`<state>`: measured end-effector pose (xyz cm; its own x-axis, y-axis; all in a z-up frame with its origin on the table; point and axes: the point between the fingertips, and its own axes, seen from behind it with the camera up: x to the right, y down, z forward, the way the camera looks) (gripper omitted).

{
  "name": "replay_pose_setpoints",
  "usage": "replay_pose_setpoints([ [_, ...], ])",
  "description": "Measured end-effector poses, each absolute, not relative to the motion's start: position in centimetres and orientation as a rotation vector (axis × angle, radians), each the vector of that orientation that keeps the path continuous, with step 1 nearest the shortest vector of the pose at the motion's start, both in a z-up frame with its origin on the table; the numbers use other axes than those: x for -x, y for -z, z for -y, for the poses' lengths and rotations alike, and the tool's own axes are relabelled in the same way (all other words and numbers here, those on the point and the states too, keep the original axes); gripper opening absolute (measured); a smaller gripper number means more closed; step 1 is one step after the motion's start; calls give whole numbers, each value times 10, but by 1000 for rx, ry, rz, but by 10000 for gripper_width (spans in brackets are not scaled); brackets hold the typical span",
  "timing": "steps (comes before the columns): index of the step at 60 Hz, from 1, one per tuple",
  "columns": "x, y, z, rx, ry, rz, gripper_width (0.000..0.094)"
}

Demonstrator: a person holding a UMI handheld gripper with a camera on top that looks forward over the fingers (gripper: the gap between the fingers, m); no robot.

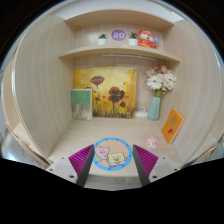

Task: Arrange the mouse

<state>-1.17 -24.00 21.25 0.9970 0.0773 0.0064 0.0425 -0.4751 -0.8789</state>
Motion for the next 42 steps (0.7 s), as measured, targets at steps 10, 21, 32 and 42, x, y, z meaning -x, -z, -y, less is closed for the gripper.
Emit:
replay_pose_setpoints([
  [10, -35, -145, 240, 2182, 15, -1, 762],
  [21, -107, -74, 229, 2274, 115, -62, 759],
  [32, -161, -26, 187, 2345, 162, -138, 760],
  [42, -190, -1, 124, 2374, 162, -131, 766],
])
